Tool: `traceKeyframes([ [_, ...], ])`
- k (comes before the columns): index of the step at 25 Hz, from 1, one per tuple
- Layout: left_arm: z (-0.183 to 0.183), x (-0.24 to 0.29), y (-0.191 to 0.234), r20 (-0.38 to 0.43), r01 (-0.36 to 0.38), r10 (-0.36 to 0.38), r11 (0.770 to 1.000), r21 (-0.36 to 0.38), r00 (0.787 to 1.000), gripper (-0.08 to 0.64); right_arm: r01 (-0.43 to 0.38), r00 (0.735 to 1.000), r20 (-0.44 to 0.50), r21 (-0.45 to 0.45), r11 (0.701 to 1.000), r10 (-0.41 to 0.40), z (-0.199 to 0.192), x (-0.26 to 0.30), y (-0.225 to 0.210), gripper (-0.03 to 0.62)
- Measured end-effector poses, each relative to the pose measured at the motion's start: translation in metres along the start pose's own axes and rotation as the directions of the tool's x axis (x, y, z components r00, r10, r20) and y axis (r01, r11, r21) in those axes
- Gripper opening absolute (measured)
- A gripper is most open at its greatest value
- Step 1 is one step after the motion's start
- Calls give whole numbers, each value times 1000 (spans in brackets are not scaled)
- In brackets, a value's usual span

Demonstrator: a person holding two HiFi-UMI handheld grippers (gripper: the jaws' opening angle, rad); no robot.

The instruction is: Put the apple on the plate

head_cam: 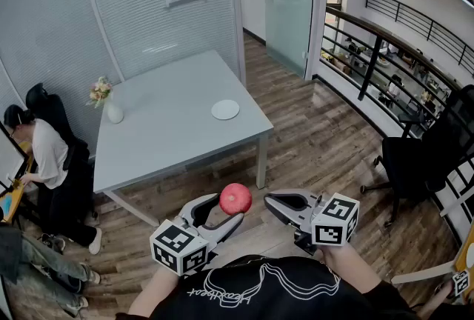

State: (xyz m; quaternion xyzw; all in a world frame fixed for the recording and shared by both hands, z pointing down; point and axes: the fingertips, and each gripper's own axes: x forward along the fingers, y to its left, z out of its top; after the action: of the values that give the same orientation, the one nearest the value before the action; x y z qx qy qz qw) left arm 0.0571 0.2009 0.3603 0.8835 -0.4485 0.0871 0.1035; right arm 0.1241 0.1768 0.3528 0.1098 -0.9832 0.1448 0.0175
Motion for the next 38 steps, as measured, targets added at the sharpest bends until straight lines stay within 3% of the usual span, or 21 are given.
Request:
traceKeyframes([
  [10, -1, 1, 5, -17, 4, -4, 1000, -17, 1000, 287, 12, 1000, 27, 51, 999, -14, -2, 3, -6, 9],
  [17, -7, 15, 22, -9, 8, -9, 999, -34, 1000, 287, 32, 998, 48, 145, 989, -39, -15, 11, -34, 9],
  [21, -9, 27, 40, -16, 29, -29, 999, -30, 999, 286, 46, 997, 48, 151, 987, -54, -11, 24, -51, 9],
  [29, 11, 56, 100, 8, 51, -51, 998, -27, 999, 285, 81, 995, 49, 142, 987, -88, 10, 59, -98, 9],
  [38, 29, 106, 205, -27, 90, -91, 995, -53, 995, 287, 130, 991, 13, 191, 973, -135, 30, 134, -180, 9],
])
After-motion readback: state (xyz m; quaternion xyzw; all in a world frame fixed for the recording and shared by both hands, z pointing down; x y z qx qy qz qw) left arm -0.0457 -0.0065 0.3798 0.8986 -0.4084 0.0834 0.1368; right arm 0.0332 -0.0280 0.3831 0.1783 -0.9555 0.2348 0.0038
